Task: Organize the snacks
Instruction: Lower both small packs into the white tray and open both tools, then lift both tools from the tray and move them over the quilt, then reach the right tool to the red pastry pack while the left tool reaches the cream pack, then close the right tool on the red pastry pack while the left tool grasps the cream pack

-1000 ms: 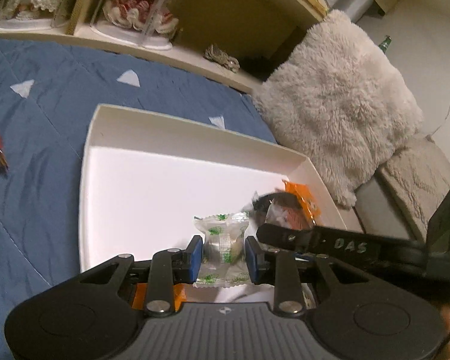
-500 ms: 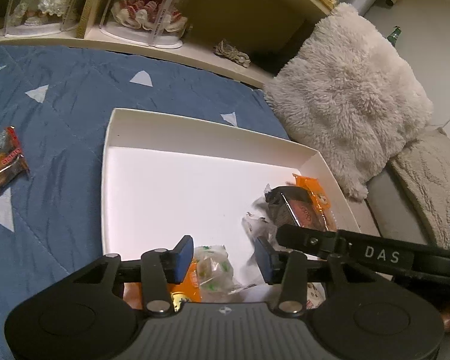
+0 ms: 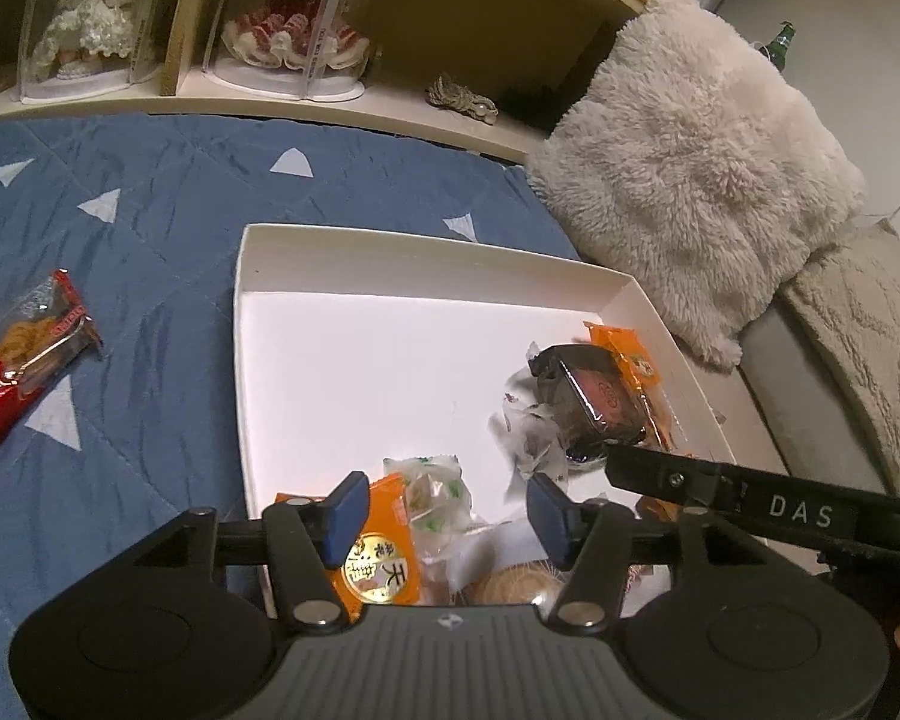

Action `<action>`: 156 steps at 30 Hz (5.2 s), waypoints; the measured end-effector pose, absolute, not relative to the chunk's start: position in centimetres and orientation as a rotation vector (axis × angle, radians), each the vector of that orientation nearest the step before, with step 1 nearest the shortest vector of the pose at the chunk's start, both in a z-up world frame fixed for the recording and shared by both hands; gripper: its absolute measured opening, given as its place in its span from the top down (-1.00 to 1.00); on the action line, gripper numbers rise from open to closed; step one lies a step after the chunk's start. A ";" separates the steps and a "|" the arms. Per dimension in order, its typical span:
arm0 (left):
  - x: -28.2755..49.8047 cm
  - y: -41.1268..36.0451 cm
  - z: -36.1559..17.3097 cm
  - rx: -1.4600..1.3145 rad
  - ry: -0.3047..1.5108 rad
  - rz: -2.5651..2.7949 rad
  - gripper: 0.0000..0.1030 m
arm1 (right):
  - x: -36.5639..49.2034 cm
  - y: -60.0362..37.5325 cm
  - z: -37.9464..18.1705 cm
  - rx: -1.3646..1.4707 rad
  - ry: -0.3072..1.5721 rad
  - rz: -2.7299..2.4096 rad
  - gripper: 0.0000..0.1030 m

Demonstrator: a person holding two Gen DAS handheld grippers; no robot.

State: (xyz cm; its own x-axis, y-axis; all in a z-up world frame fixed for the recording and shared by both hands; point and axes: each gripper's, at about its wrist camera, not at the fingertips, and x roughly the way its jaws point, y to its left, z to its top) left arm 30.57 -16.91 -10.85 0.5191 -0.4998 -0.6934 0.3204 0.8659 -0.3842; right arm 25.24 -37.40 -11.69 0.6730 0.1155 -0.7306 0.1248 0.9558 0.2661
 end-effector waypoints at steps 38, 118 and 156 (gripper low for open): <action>25.4 -10.9 -6.9 -0.064 0.844 -0.371 -1.00 | 17.4 -35.3 -7.7 0.186 0.716 -0.140 -0.99; 42.6 8.5 -14.3 0.063 0.665 -0.292 -1.00 | 31.3 -8.4 -17.5 -0.008 0.738 0.044 -0.98; 42.5 4.1 -14.7 0.048 0.744 -0.252 -0.43 | 27.6 -11.6 -17.1 0.197 0.892 0.141 -0.40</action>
